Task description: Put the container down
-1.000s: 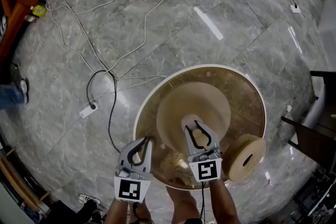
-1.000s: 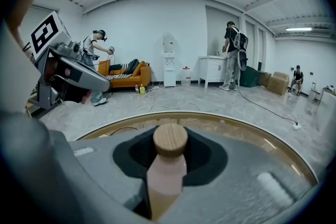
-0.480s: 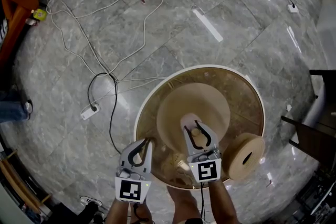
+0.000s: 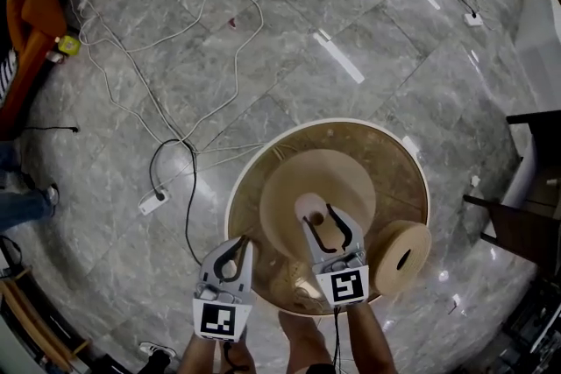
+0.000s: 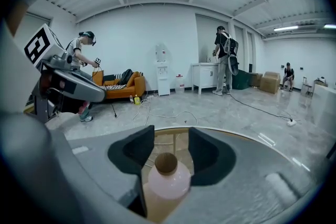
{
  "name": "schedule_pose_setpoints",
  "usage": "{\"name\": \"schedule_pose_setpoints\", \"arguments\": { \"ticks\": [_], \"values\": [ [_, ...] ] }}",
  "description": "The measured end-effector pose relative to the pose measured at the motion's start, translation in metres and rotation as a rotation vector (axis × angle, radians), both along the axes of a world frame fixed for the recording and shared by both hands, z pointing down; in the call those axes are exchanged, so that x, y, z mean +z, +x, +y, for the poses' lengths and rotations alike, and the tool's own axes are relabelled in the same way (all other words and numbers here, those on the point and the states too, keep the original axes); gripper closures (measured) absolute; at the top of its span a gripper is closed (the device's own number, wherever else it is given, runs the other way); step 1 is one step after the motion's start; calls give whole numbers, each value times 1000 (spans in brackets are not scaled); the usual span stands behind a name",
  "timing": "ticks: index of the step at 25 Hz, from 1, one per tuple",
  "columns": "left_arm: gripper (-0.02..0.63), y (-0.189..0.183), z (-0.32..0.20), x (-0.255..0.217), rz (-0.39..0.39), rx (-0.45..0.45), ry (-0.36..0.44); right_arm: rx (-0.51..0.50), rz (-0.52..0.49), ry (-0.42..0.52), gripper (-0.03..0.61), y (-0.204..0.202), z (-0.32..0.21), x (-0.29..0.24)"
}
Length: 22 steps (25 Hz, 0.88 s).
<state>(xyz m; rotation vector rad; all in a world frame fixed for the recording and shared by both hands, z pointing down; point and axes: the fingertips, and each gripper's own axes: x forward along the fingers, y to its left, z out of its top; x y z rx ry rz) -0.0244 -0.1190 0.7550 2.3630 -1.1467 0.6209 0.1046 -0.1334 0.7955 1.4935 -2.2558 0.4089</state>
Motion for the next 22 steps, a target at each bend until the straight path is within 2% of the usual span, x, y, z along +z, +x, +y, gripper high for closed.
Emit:
{"name": "schedule_pose_setpoints", "arguments": {
  "ticks": [9, 13, 17, 22],
  "values": [
    [584, 8, -11, -70, 19, 20, 62, 27, 7, 30, 376, 11, 2, -74],
    [584, 14, -18, -111, 5, 92, 146, 68, 1, 59, 376, 21, -2, -120],
    [584, 24, -27, -164, 47, 83, 155, 119, 5, 104, 376, 33, -4, -171],
    [584, 34, -33, -218, 42, 137, 238, 170, 10, 157, 384, 49, -2, -228]
  ]
}}
